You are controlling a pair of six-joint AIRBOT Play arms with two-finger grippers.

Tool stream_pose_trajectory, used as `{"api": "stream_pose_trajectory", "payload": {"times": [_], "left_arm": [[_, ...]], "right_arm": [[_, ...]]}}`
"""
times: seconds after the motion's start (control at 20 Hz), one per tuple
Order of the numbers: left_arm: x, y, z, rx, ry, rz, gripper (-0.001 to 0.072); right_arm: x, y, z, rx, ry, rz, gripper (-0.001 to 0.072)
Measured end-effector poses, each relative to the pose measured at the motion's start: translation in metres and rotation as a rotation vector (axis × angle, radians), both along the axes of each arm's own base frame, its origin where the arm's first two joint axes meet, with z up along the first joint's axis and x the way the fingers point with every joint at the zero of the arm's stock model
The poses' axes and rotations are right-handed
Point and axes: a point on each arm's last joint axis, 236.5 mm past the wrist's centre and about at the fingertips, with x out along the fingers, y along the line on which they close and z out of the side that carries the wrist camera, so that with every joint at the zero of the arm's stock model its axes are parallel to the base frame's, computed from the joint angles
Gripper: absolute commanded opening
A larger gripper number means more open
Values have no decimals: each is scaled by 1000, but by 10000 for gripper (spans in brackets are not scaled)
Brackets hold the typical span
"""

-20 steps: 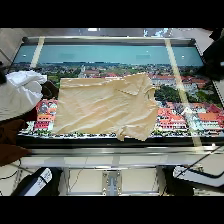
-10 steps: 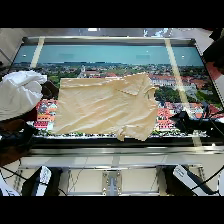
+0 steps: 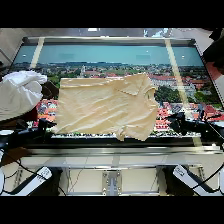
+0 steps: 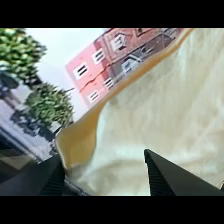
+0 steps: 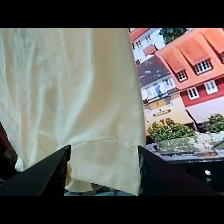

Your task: Fold the shirts.

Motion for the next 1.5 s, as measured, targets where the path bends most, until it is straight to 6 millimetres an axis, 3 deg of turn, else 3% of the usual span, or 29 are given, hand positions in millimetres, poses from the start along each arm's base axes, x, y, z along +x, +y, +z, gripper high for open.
{"api": "stream_pose_trajectory", "payload": {"times": [0.05,0.15,0.2,0.45,0.8,0.95,1.0,1.1,1.15,1.25,1.3,1.4,1.5], "left_arm": [[3,-3,-3,-1,-1,-5,480],[7,-9,-11,-5,9,-13,150],[7,-11,-15,-4,17,-20,25],[14,-16,-19,-12,7,-16,12],[18,-14,-17,14,-14,-16,11],[19,-11,-14,30,-26,-16,11],[20,-10,-13,34,-31,-15,11],[21,-10,-11,40,-39,-16,10],[21,-9,-9,43,-44,-18,10],[25,-5,-1,78,-76,-44,9],[31,-3,8,97,-111,-54,9],[48,1,42,146,-214,-94,9],[65,7,95,232,-359,-138,9]], "right_arm": [[1,0,1,3,-3,-1,493],[1,1,1,7,-6,-3,474],[1,1,2,7,-7,-4,474],[-4,6,-10,-24,16,21,474],[-15,43,-65,-14,141,102,475],[-10,69,-74,53,156,124,472],[-8,79,-77,67,156,135,432],[-6,93,-84,66,157,160,38],[-4,99,-86,64,155,170,15],[4,107,-79,63,109,213,14],[9,115,-64,98,70,243,14],[21,126,-21,153,-41,317,13],[30,134,41,172,-201,413,12]]}}
